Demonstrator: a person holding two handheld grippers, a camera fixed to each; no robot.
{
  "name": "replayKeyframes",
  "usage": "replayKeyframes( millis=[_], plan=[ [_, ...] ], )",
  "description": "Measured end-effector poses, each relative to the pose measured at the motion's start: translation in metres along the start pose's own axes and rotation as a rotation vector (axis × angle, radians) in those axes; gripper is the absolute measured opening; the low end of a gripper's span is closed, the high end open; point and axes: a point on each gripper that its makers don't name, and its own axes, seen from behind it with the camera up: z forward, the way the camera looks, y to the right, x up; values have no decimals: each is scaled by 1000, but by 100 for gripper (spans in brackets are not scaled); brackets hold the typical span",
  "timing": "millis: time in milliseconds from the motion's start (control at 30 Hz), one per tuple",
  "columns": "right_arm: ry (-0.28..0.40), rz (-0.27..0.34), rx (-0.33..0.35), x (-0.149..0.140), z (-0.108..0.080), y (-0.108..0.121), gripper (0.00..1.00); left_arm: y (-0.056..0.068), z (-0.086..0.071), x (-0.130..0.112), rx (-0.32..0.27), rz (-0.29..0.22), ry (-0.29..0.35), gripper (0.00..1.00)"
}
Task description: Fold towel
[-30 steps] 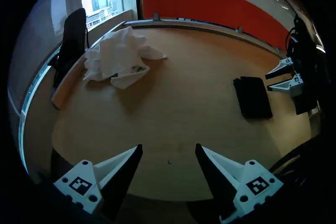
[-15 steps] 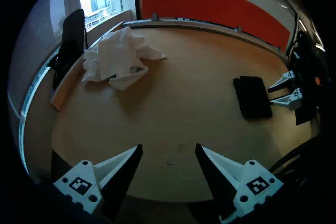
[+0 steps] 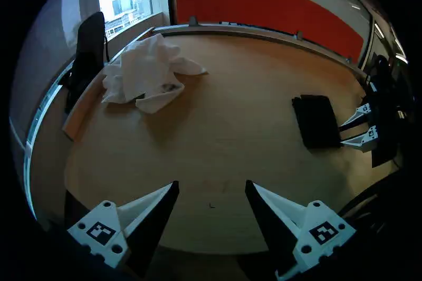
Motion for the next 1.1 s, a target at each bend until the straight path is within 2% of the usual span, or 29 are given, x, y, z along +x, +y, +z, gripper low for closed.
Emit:
replayKeyframes(
  millis=[300, 400, 533, 667, 900, 967, 1100],
  plan=[
    [-33, 27, -8, -20, 5, -1, 66, 1, 1, 0, -3, 2, -1, 93],
    [-37, 36, -8, -24, 8, -2, 63, 2, 2, 0, -4, 5, -2, 93],
    [-35, 49, -18, -25, 10, -1, 52, 1, 2, 0, -5, 4, -2, 93],
    [-29, 65, -29, -25, 11, 0, 31, 2, 2, 1, -5, 3, -2, 93],
    [-22, 74, -24, -26, 11, -3, 11, 2, 2, 1, -6, 6, -1, 93],
    [-17, 70, -26, -25, 10, -4, 6, 2, 2, 1, -7, 7, 0, 93],
    [-5, 70, -23, -22, 8, -5, 5, 3, 2, 1, -9, 8, 0, 93]
  ],
)
